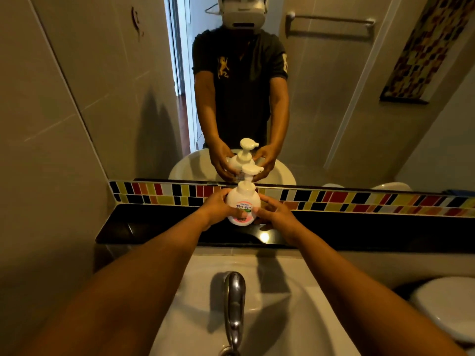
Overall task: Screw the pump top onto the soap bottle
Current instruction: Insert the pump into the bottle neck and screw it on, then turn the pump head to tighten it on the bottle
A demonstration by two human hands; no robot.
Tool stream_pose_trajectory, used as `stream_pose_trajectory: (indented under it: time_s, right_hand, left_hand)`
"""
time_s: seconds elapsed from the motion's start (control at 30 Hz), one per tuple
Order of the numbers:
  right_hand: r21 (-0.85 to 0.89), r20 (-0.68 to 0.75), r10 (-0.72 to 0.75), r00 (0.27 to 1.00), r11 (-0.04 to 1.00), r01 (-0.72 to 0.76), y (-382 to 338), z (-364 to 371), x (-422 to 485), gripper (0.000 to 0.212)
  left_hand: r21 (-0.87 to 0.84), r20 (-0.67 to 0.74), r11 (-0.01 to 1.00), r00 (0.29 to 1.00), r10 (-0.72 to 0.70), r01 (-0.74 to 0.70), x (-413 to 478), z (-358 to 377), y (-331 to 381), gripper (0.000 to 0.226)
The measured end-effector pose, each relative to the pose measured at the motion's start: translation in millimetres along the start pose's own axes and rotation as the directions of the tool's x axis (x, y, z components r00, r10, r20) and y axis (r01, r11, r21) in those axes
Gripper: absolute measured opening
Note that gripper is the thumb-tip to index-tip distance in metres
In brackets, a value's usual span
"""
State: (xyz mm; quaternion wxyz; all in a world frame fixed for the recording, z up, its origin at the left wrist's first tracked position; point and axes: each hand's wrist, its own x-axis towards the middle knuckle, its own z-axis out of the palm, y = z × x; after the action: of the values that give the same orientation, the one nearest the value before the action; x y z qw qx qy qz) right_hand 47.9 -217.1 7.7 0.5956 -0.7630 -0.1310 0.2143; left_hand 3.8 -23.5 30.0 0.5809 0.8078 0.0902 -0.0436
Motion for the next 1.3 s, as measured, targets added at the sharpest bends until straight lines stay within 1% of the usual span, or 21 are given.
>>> stream_pose_trajectory:
  time_s: [0.1,0.23,0.37,0.57,0.67,0.8,0.87,0.93,1.07,1.17,1.3]
  right_hand:
    - [0.009,0.02,-0.001,1.0,1.0,0.001,7,1,5,0.048]
    - [-0.041,0.025,0.023,0.999,0.999,-0.022,18,1,15,0.057]
    - [-0.048,0.023,0.02,1.0,0.999,-0.019,31,-2,24,0.057]
    - [-0.048,0.018,0.014,1.0,0.999,-0.013,35,-1,32,0.058]
    - [-0.079,0.044,0.021,0.999,0.997,-0.017,32,-1,32,0.056]
    - [-0.163,0.099,0.044,0.994,0.986,-0.027,18,-6,32,0.057]
    - [-0.162,0.106,0.021,0.994,0.987,-0.004,3,-11,31,0.059]
    - [-0.164,0.082,-0.019,0.996,0.986,0.033,-15,-15,30,0.064]
    - [-0.219,0.089,-0.153,0.984,0.961,0.169,-47,-17,30,0.071]
    - [-0.314,0.068,-0.196,0.978,0.927,0.207,-55,-10,32,0.065]
    - [-0.474,0.015,-0.24,0.971,0.853,0.219,-56,0,37,0.059]
  left_hand:
    - [0.0,-0.005,1.0,1.0,-0.019,0.019,7,4,-7,0.068]
    - [-0.001,0.026,0.999,0.999,-0.039,0.039,16,8,-16,0.068]
    - [0.012,0.066,0.999,0.997,-0.051,0.051,21,8,-26,0.067]
    - [0.014,0.035,0.999,0.998,-0.051,0.051,25,7,-36,0.071]
    - [0.024,0.032,0.998,0.998,-0.055,0.055,26,6,-39,0.071]
    - [0.022,0.024,0.998,0.998,-0.055,0.055,24,6,-40,0.069]
    - [0.024,0.022,0.998,0.998,-0.058,0.058,24,6,-39,0.069]
    - [0.023,0.023,0.998,0.998,-0.062,0.061,24,6,-39,0.069]
    - [0.038,0.019,0.997,0.998,-0.066,0.065,23,6,-38,0.068]
    - [0.053,0.01,0.996,0.997,-0.071,0.07,22,7,-37,0.069]
    - [0.07,-0.009,0.995,0.997,-0.07,0.071,21,8,-36,0.069]
